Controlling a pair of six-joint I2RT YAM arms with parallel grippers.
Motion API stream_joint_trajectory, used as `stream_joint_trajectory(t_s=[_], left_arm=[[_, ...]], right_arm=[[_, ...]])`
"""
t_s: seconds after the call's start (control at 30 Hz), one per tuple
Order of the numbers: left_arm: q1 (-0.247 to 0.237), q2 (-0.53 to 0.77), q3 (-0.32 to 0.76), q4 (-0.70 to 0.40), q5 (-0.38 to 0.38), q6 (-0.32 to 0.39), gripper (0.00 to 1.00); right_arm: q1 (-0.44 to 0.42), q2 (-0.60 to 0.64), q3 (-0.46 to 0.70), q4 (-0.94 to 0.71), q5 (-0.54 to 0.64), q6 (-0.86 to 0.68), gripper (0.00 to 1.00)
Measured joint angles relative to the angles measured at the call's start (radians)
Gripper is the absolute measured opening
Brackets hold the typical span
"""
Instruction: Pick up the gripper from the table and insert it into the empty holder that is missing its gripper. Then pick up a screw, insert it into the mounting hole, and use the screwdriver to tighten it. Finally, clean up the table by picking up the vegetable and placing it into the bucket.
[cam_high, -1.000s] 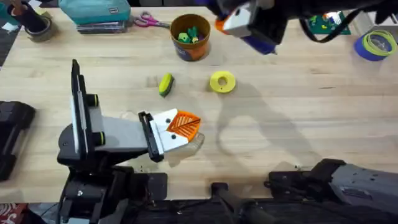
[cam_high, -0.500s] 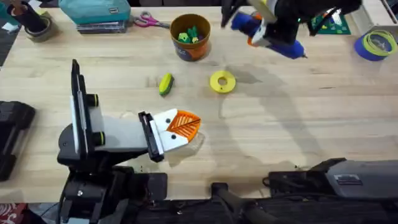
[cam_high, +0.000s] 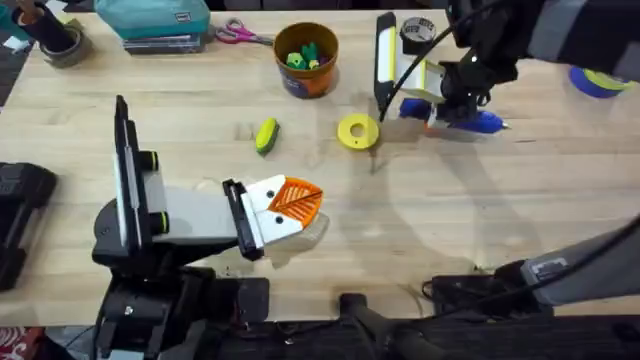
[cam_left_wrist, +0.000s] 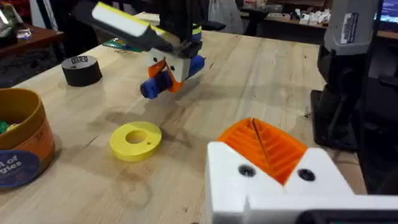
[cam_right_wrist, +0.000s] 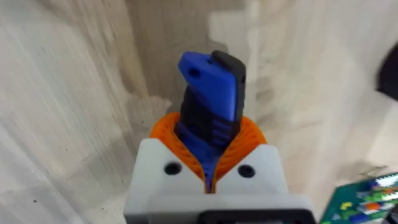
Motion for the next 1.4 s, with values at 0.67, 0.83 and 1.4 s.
stream_joint_trajectory(t_s=[0.67,0.83,1.4], left_arm=[[0.000,0.000,0.000,0.000,-0.001,0.000,0.006],[0.000,0.000,0.000,0.000,-0.002,0.004,0.540],[0.000,0.000,-0.002,0.162,-0.100,-0.162,0.986]], right_arm=[[-0.034,0.075,-0.006,0.037,0.028,-0.027,0.995],[-0.033,0.053,-0.007,0.029,0.030,0.009,0.995],[-0.033,-0.439,0.032,0.027,-0.008,0.824,0.997]])
